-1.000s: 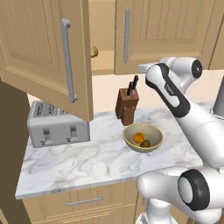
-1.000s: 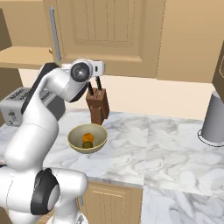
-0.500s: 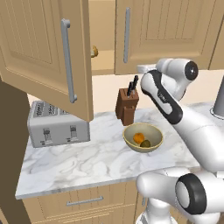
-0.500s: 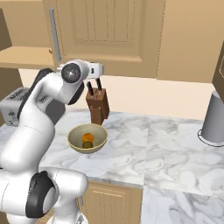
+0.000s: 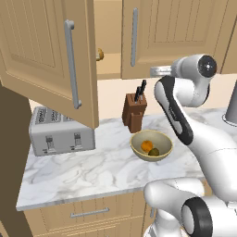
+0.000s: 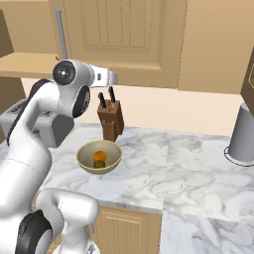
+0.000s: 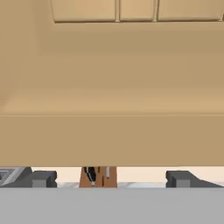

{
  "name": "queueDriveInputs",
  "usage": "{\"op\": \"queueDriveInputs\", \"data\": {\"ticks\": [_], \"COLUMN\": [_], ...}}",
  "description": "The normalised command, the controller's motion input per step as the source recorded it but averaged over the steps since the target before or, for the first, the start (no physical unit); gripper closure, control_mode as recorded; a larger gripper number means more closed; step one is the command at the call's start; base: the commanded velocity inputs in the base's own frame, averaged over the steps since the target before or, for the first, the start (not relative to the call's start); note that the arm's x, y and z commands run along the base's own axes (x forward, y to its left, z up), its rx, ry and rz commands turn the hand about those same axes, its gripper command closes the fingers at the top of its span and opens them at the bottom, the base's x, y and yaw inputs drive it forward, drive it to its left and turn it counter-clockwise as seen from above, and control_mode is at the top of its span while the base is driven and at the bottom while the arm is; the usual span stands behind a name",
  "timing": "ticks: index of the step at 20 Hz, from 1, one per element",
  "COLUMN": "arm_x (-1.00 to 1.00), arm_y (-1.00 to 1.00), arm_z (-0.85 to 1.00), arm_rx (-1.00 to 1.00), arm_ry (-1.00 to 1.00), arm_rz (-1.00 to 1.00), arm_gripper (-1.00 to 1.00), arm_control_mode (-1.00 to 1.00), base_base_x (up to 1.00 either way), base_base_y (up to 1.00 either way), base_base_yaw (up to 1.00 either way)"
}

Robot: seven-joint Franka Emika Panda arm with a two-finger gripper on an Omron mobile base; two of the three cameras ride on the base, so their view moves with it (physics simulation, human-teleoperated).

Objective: Open the cabinet. Pick the orange and kiwi from the cabinet and place them into the bowl. Then close the cabinet.

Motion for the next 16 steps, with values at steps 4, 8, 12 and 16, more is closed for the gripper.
{"op": "queueDriveInputs", "data": {"ticks": [4, 8, 12, 16], "arm_x": [-0.49, -0.75, -0.85, -0.77], "arm_y": [0.00, 0.00, 0.00, 0.00], "arm_z": [0.25, 0.14, 0.12, 0.10], "arm_rx": [-0.02, 0.00, 0.00, 0.00], "arm_ry": [0.00, 0.00, 0.00, 0.00], "arm_rz": [-0.02, 0.00, 0.00, 0.00], "arm_gripper": [-1.00, -1.00, -1.00, -1.00], "arm_control_mode": [-1.00, -1.00, -1.00, -1.00], "base_base_x": [0.00, 0.00, 0.00, 0.00], "base_base_y": [0.00, 0.00, 0.00, 0.00], "base_base_yaw": [0.00, 0.00, 0.00, 0.00]}}
